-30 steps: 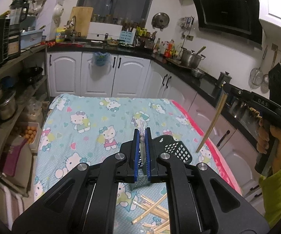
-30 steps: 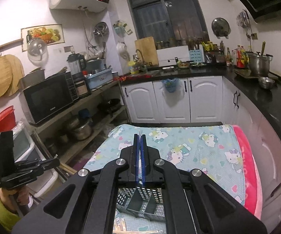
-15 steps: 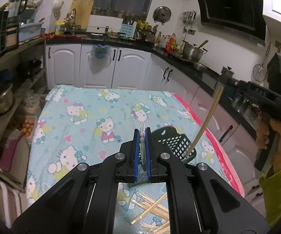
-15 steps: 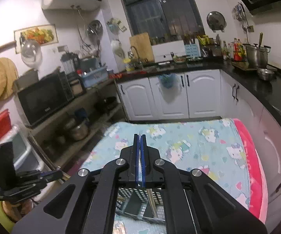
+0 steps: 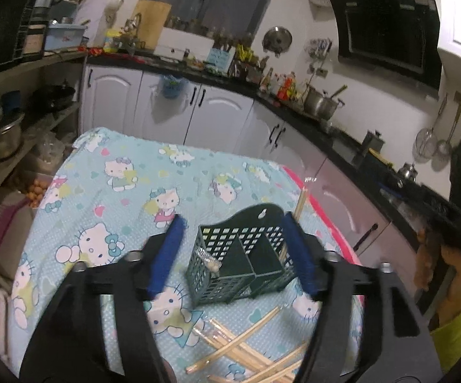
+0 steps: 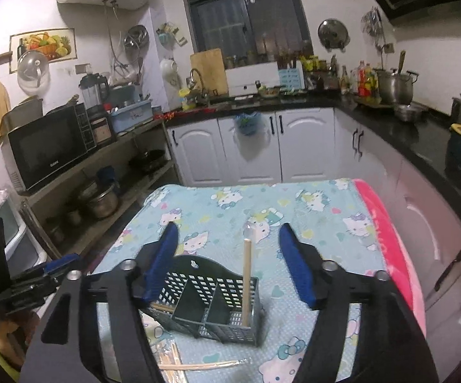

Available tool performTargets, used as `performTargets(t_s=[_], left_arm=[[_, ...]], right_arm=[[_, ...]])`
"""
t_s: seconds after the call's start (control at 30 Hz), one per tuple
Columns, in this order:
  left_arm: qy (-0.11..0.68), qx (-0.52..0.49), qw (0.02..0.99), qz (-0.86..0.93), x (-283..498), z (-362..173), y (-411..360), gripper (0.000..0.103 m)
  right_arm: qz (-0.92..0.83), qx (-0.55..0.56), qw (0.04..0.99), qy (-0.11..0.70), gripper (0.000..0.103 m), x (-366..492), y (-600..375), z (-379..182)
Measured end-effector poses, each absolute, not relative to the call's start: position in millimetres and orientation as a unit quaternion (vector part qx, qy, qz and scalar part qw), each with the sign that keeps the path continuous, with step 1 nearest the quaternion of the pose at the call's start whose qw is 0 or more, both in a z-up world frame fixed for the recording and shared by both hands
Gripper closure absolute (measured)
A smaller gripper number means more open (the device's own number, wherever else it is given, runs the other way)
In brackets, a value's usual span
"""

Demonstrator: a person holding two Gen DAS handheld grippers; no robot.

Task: Organize utensils

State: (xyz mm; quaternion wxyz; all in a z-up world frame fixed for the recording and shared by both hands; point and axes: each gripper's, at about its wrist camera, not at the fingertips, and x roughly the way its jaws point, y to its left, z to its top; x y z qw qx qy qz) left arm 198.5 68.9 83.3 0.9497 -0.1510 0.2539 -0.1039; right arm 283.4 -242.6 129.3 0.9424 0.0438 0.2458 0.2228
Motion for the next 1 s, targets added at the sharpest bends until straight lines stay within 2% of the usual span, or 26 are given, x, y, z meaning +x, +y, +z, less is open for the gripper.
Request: performTargets(t_s=[0.1, 0.13, 0.47, 1.0], left_arm=[[0.226, -0.148, 0.958, -0.092, 187, 92, 67, 0.013], [0.220, -0.148, 0.960, -0.090, 184, 95, 67, 0.011], [0.194, -0.142, 0.967, -0.082, 154, 107, 63, 0.011], [0.213, -0.134, 0.964, -0.086, 125, 86, 60, 0.011]], right_arm=[[0.212, 0.034, 0.950, 0.226, 0.022, 266, -250, 132], [0.208, 0.032, 0.953, 0.219, 0.019, 260, -252, 132], [0.197, 0.016, 0.962, 0.189, 0.009, 216, -267, 130], [0.214, 0.030, 0.957, 0.195, 0.007, 168, -275, 115]])
